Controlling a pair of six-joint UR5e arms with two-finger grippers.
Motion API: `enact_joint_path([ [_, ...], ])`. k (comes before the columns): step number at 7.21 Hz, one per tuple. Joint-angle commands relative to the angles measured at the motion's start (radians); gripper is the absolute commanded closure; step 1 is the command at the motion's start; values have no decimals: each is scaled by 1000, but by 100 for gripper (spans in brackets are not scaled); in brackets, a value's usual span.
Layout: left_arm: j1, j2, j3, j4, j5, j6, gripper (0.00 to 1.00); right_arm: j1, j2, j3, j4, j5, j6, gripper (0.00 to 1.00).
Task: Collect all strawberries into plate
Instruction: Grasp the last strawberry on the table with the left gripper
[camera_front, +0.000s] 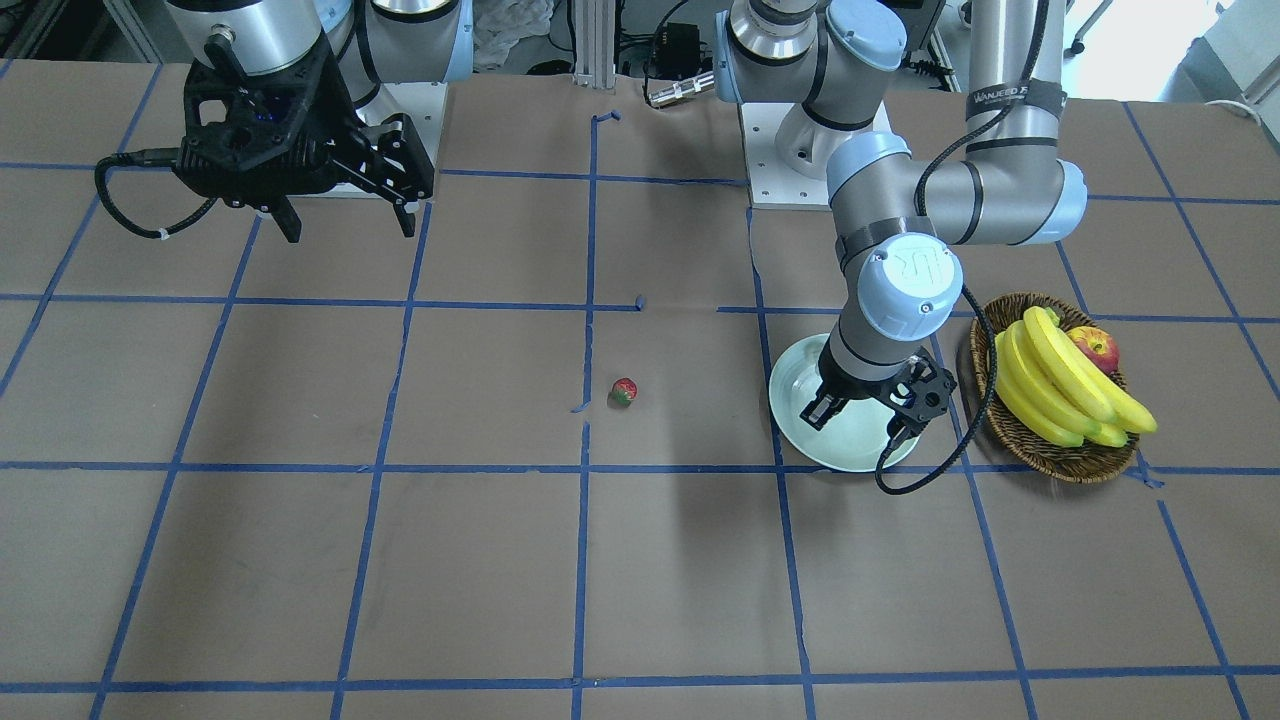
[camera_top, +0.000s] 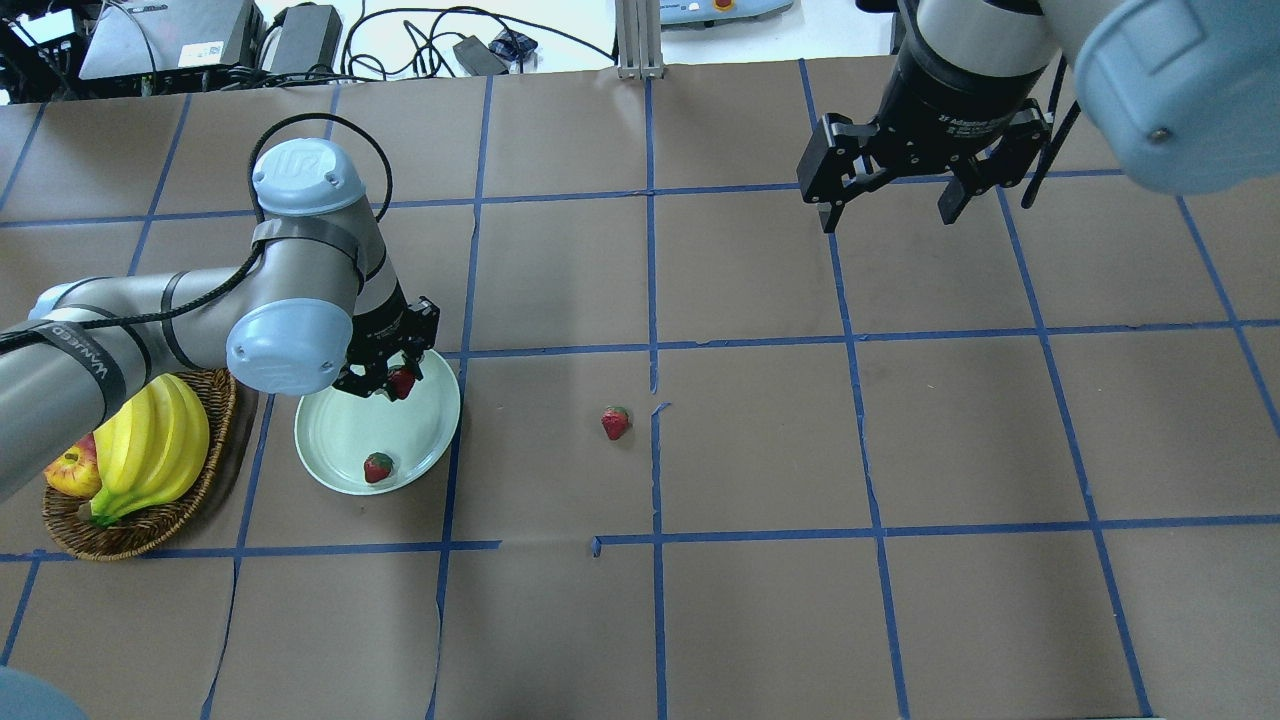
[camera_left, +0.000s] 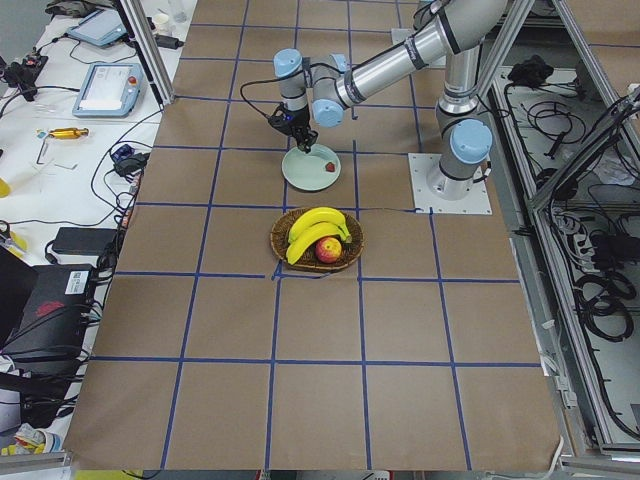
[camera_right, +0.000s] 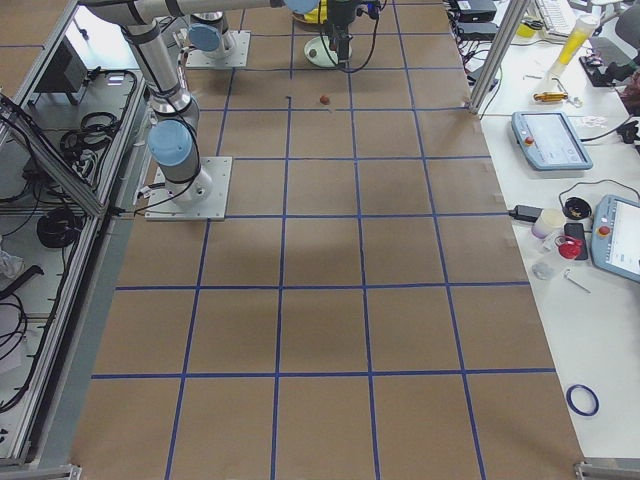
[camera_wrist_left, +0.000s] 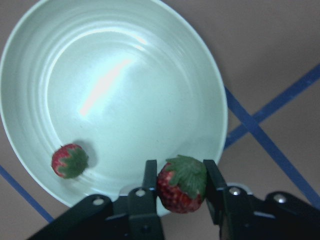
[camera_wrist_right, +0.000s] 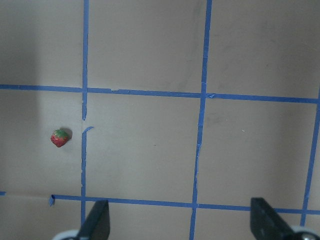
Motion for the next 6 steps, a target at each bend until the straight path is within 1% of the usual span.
enact_joint_path([
  [1, -9, 13, -2, 17, -10, -7, 0, 0, 1, -1, 0, 1, 1, 0],
  [2, -70, 34, 10, 17, -67, -84, 0, -1, 1, -1, 0, 1, 1, 0],
  [4, -250, 11, 70, 15, -89, -272, 0, 0, 1, 1, 0, 1, 1, 0],
  [5, -334, -9, 73, 29, -87, -274, 0, 0, -1, 1, 0, 1, 1, 0],
  [6, -390, -41, 74, 106, -90, -275, 0, 0, -1, 2, 0, 1, 3, 0],
])
